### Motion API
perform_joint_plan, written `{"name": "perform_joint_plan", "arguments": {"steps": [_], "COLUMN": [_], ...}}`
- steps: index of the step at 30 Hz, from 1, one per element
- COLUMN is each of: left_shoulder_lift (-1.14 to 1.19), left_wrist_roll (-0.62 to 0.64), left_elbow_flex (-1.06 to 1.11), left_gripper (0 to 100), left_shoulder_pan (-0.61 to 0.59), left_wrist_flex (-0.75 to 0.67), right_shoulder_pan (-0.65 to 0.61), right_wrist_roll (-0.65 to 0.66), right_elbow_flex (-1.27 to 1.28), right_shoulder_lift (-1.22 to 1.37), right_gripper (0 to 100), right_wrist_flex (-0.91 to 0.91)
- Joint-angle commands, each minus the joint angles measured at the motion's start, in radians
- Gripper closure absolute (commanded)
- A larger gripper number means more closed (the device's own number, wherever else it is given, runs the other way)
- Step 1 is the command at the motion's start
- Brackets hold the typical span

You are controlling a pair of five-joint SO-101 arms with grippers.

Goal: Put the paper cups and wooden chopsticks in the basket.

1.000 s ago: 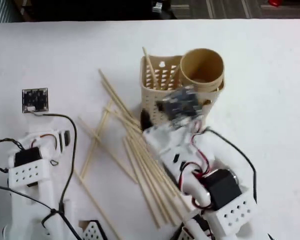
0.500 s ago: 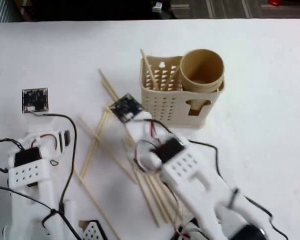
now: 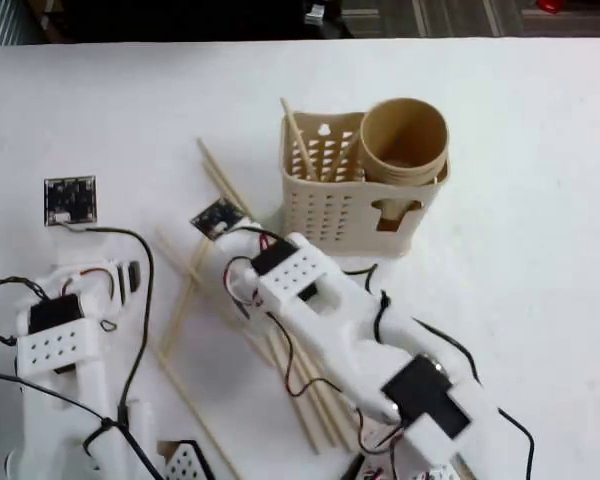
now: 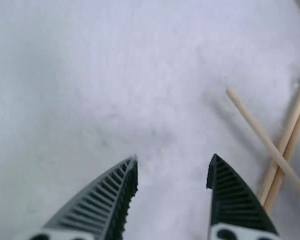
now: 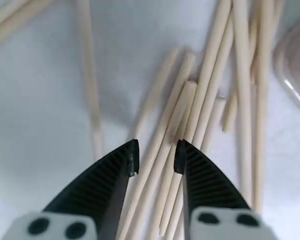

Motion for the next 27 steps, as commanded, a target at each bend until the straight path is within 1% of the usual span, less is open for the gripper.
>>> {"name": "perform_joint_plan", "arguments": {"steps": [1, 5, 9, 13, 15, 17, 21, 27], "left_shoulder_lift": [-0.016, -0.016, -0.016, -0.016, -0.016, -0.016, -0.016, -0.016], "left_wrist_roll": [0.005, 0.005, 0.005, 0.005, 0.005, 0.005, 0.005, 0.005], "left_elbow_flex": [-0.005, -0.005, -0.005, -0.005, -0.005, -0.005, -0.005, -0.005], "left_gripper": [77, 77, 77, 77, 77, 77, 77, 77], "left_shoulder_pan": [-0.002, -0.002, -0.002, -0.002, -0.002, -0.002, -0.002, -0.004], "left_wrist_flex": [-0.020, -0.018, -0.018, -0.018, -0.018, -0.018, -0.018, -0.018], "right_shoulder_pan": [0.025, 0.039, 0.033, 0.031, 0.025, 0.007, -0.047, -0.035], "right_wrist_roll": [0.005, 0.006, 0.006, 0.008, 0.025, 0.054, 0.061, 0.063], "right_elbow_flex": [-0.052, -0.051, -0.051, -0.055, -0.055, -0.054, -0.049, -0.049], "right_shoulder_lift": [0.031, 0.091, 0.139, 0.142, 0.142, 0.150, 0.153, 0.154], "right_gripper": [87.1, 87.2, 87.5, 94.0, 95.5, 95.4, 90.0, 88.6], "right_wrist_flex": [-0.021, -0.058, -0.053, -0.051, -0.050, -0.016, 0.021, 0.024]}}
